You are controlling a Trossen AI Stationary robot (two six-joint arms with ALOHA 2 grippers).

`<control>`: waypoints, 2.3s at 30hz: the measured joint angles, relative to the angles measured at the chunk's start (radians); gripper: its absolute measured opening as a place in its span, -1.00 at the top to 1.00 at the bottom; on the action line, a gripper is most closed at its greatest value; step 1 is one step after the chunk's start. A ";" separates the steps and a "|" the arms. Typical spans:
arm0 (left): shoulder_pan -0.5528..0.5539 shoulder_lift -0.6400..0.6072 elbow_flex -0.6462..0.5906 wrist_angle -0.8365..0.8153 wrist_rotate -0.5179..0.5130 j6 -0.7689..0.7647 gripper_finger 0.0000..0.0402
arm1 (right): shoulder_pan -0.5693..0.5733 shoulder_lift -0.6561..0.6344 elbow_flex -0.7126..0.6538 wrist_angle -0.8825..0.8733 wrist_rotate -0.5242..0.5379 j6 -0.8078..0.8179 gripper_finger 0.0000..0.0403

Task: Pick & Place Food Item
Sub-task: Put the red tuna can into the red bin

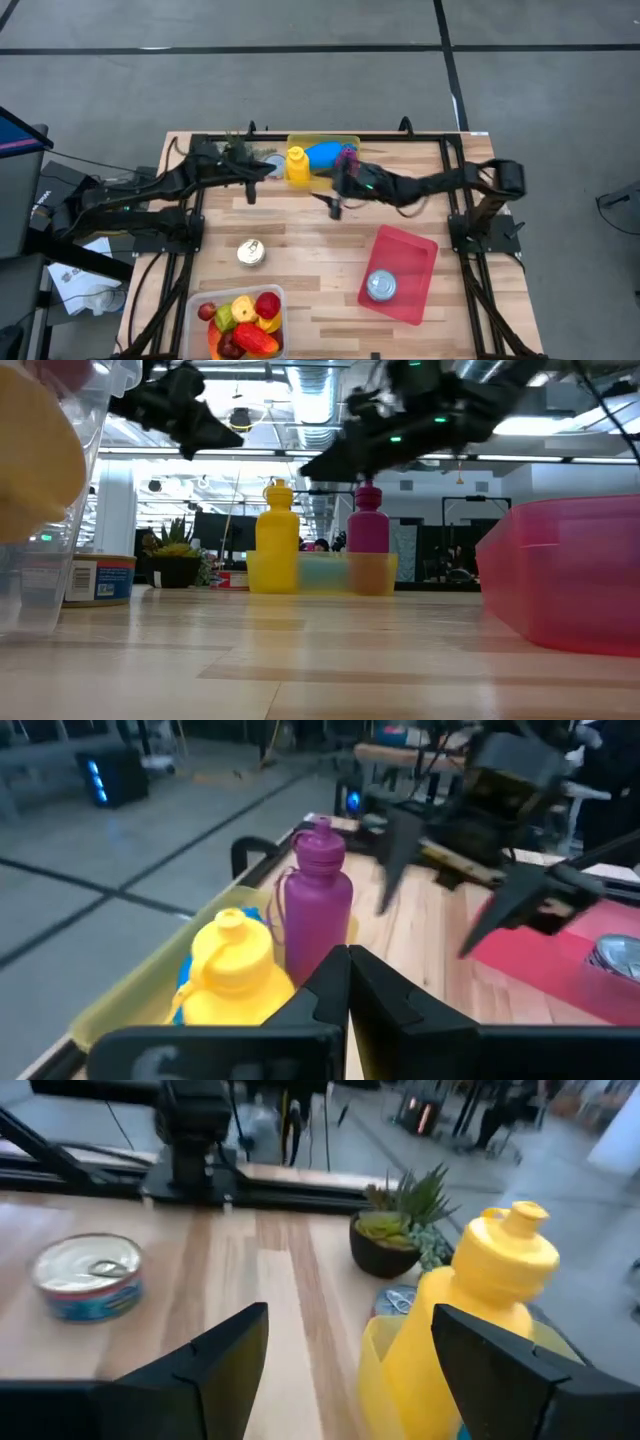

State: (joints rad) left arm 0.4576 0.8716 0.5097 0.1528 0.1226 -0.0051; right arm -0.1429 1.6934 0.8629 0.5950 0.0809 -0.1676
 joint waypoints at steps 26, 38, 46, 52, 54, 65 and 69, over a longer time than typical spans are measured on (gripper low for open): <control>0.015 -0.256 -0.235 0.019 0.042 0.030 -0.14 | -0.109 0.181 0.503 -0.672 -0.053 -0.069 -0.35; 0.015 -0.256 -0.246 0.035 0.040 0.046 -0.02 | -0.029 0.194 0.520 -0.728 -0.045 -0.212 -0.35; 0.015 -0.256 -0.245 0.034 0.008 0.046 0.07 | -0.098 0.193 0.567 -0.836 -0.010 -0.125 -0.35; 0.015 -0.256 -0.244 0.029 0.008 0.046 0.10 | -0.097 0.223 0.570 -1.015 -0.034 -0.122 -0.30; 0.015 -0.256 -0.244 0.029 0.008 0.046 0.10 | -0.085 0.233 0.561 -1.080 -0.043 -0.133 -0.28; 0.015 -0.256 -0.244 0.028 0.008 0.046 0.10 | -0.105 0.303 0.567 -1.084 0.021 -0.173 -0.16; 0.015 -0.256 -0.244 0.029 0.008 0.046 0.10 | -0.111 0.311 0.567 -1.100 0.025 -0.179 -0.10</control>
State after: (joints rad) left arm 0.4728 0.6159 0.2656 0.1814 0.1310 0.0406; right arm -0.2539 2.0041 1.4296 -0.5051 0.1061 -0.3466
